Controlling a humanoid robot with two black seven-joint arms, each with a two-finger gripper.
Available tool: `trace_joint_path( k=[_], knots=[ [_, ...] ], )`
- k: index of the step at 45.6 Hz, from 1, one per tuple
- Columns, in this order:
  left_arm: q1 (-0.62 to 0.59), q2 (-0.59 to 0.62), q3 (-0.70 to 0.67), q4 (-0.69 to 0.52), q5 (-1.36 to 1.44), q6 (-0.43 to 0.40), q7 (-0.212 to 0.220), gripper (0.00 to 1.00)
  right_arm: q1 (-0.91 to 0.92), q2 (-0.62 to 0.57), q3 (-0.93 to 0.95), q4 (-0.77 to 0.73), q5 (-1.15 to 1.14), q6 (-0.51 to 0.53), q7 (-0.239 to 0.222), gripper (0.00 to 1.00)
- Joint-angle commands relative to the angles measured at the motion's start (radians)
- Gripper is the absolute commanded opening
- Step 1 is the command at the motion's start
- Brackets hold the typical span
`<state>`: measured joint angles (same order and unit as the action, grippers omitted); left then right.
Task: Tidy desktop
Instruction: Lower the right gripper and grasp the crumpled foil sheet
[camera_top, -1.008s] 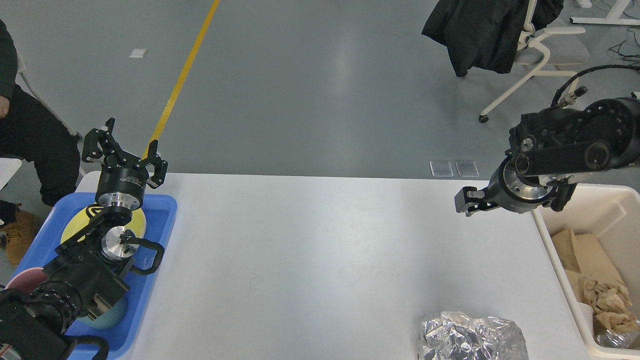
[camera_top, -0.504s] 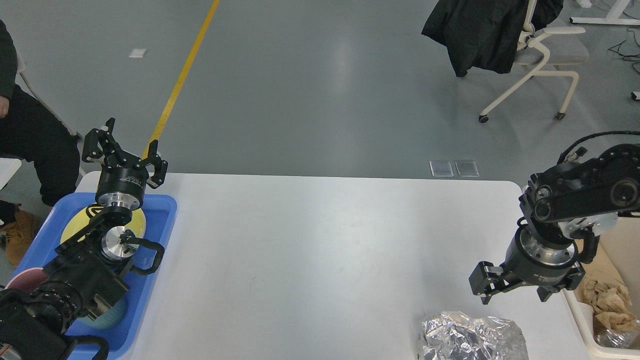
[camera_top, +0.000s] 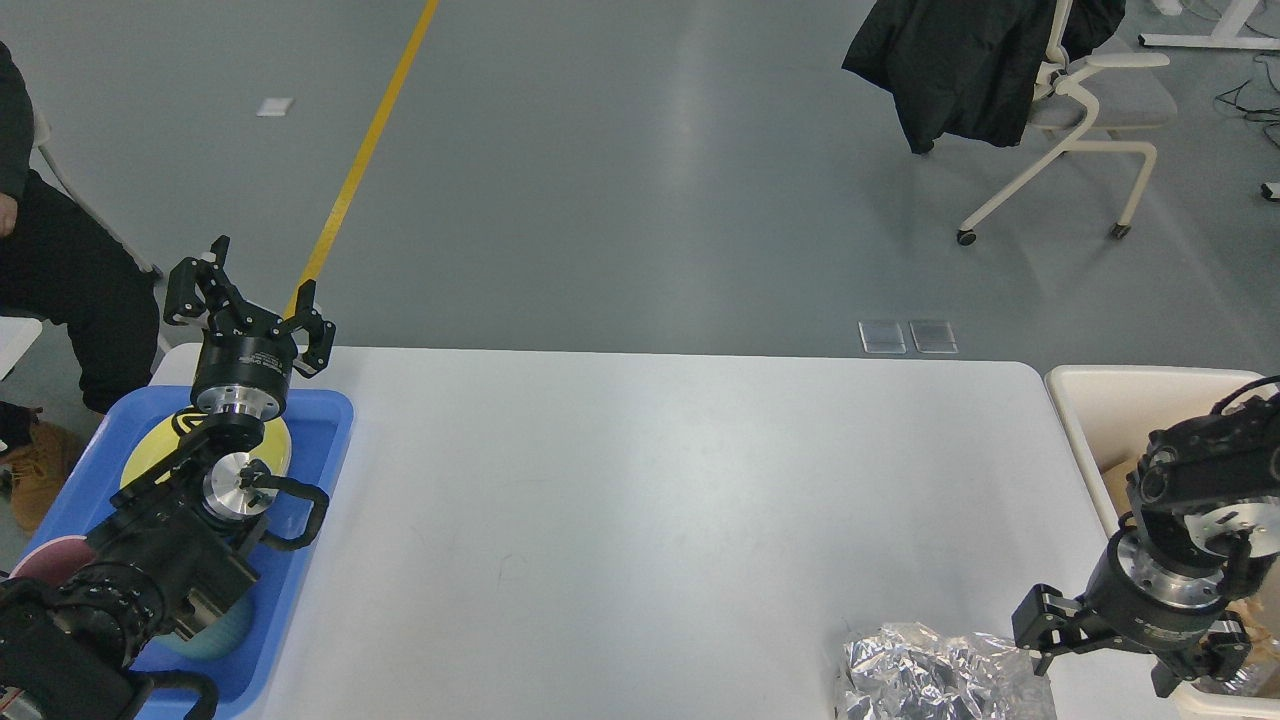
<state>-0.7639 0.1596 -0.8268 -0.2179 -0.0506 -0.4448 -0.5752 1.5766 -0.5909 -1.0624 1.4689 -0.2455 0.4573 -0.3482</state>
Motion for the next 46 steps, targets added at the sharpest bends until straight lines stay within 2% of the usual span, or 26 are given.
trace_joint_path(
  k=[1,13,31,46],
  knots=[
    [0.0,0.0,0.0,0.0,0.0,0.0,0.0,0.96,-0.049,-0.007,0.016,-0.015,0.002,-0.002,0.0,1.0],
    [0.0,0.0,0.0,0.0,0.0,0.0,0.0,0.96,-0.161,-0.009,0.117,-0.068,0.002,-0.006,0.0,1.0],
    [0.0,0.0,0.0,0.0,0.0,0.0,0.0,0.96,-0.328,0.003,0.22,-0.245,0.0,-0.006,0.0,1.0],
    [0.0,0.0,0.0,0.0,0.0,0.0,0.0,0.96,-0.392,0.003,0.269,-0.285,0.0,-0.008,0.002,1.0]
  ],
)
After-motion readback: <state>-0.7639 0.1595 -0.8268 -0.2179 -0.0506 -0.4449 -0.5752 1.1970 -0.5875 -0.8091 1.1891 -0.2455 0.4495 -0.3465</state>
